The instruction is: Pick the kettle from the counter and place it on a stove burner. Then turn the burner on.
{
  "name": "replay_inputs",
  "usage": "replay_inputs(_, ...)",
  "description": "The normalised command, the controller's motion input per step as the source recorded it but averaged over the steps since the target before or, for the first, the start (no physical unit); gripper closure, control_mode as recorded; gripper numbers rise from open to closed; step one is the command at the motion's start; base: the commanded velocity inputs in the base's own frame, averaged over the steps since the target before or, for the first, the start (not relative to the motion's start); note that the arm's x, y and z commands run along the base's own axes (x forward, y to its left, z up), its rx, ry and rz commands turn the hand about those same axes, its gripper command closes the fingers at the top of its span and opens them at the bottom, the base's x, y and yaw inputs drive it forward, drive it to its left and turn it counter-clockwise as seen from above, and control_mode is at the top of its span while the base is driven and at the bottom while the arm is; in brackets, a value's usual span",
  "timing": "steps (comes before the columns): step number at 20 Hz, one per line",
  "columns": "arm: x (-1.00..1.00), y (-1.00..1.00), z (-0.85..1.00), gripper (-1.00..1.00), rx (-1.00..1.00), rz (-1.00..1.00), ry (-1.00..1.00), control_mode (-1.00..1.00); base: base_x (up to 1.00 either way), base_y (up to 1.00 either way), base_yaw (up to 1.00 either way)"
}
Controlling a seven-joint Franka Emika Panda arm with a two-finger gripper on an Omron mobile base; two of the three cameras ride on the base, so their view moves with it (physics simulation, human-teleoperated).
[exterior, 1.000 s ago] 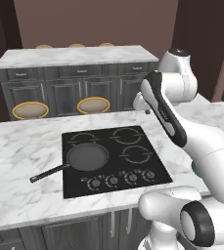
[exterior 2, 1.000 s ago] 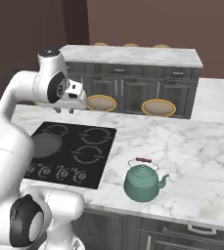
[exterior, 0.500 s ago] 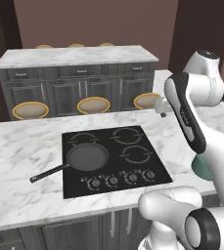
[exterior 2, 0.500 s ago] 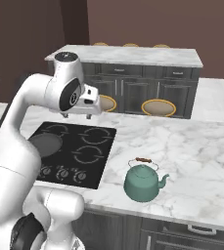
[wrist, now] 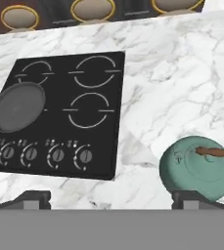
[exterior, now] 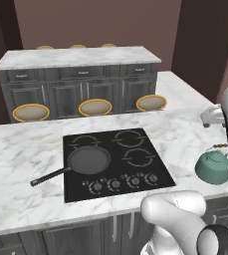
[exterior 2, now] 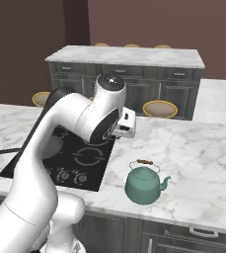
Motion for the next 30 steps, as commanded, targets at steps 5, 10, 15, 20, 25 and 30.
replay_inputs(5, -0.21, -0.67, 0.00, -1.00, 0.11, -0.38, 0.00, -1.00, 0.00, 0.00, 0.00)
replay_inputs(10, -0.12, -0.52, -0.01, -1.00, 0.11, -0.51, 0.00, -1.00, 0.00, 0.00, 0.00)
replay_inputs(15, 0.00, -0.28, -0.15, -1.00, 0.07, -0.62, 0.00, -1.00, 0.00, 0.00, 0.00)
replay_inputs(20, 0.01, -0.02, -0.25, -1.00, 0.04, -0.65, 0.02, -1.00, 0.00, 0.00, 0.00)
replay_inputs(25, 0.00, -0.03, -0.06, -1.00, 0.06, -0.30, 0.02, -1.00, 0.00, 0.00, 0.00)
replay_inputs(30, 0.03, -0.03, 0.00, -1.00, 0.06, 0.00, 0.03, -1.00, 0.00, 0.00, 0.00)
